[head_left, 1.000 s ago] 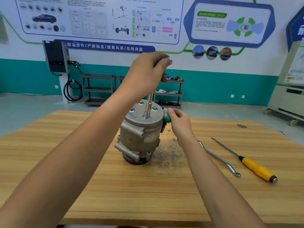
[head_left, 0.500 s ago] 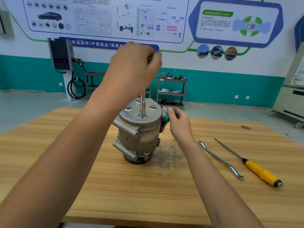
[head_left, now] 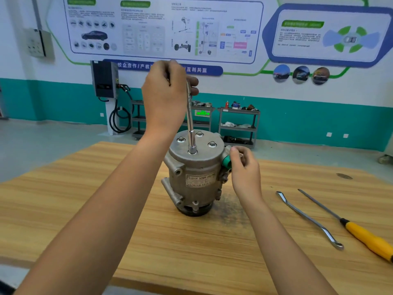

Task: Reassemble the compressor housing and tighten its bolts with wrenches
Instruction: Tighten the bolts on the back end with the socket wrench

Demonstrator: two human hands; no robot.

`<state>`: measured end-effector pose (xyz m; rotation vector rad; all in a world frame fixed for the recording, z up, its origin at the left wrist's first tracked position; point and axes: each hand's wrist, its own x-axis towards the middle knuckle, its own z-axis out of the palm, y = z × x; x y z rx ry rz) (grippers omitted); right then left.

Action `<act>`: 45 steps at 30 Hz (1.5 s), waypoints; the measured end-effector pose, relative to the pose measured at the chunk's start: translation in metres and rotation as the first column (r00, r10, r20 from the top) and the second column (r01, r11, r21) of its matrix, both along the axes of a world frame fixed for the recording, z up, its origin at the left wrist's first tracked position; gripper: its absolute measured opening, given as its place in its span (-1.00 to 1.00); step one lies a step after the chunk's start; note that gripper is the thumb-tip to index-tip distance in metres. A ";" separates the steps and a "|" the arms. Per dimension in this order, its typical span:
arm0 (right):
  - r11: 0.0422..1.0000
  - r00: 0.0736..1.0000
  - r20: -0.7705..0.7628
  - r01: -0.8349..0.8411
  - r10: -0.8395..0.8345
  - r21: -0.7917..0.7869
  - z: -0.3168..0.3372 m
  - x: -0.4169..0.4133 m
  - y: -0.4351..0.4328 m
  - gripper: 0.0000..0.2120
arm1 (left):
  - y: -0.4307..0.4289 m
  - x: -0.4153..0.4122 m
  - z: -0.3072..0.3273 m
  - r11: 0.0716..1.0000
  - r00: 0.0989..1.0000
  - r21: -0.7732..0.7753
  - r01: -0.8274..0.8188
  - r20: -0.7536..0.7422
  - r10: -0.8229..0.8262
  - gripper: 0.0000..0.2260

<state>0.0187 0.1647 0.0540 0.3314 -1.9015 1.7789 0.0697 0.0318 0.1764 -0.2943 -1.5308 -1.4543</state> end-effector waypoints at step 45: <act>0.933 0.928 0.175 -0.290 0.329 -0.214 -0.006 -0.043 0.009 -0.71 | 0.025 -0.027 -0.001 0.620 0.620 -0.020 0.784 0.057 -0.782 -0.70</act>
